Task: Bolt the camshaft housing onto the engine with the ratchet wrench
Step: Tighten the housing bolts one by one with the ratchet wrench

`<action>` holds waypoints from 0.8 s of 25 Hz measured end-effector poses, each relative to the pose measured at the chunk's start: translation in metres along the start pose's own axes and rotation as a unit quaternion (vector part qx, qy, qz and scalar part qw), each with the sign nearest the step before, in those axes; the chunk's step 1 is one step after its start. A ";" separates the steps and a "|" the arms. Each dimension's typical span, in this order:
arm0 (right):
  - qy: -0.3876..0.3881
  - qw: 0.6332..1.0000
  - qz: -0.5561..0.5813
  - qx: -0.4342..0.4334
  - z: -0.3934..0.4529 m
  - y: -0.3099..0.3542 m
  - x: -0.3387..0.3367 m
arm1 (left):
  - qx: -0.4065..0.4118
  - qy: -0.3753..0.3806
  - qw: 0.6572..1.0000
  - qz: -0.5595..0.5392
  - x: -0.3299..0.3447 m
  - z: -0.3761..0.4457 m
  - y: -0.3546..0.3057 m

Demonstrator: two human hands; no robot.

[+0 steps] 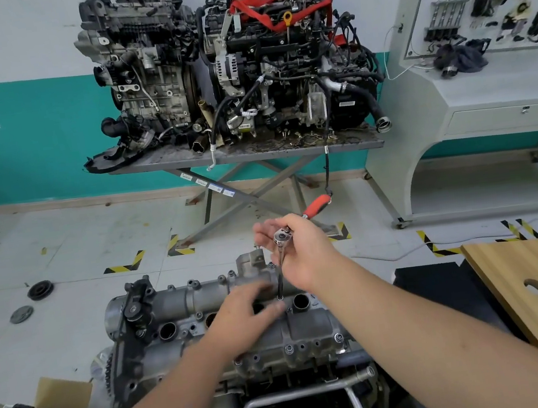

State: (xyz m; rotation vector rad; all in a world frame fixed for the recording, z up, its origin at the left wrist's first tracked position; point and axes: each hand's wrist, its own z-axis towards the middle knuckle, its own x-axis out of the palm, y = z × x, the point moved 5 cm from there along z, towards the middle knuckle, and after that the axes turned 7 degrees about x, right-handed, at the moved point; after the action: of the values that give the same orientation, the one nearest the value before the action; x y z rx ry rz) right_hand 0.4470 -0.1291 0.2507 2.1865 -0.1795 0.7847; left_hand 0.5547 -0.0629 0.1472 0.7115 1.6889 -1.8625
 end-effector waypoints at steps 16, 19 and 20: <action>-0.041 0.333 -0.732 -0.593 -0.032 -0.018 0.037 | -0.035 -0.015 0.978 0.205 0.021 0.010 0.007; -0.092 0.305 -0.852 -0.416 -0.023 -0.009 0.046 | -0.006 -0.003 0.967 0.255 0.023 0.010 0.009; -0.097 0.311 -0.866 -0.379 -0.020 -0.003 0.049 | -0.002 -0.010 0.970 0.244 0.023 0.010 0.009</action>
State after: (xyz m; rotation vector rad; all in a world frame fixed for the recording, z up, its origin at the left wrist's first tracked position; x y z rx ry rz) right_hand 0.4773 -0.1063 0.2877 0.4658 1.2630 -0.7898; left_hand 0.5442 -0.0745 0.1258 0.9981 1.3473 -1.5098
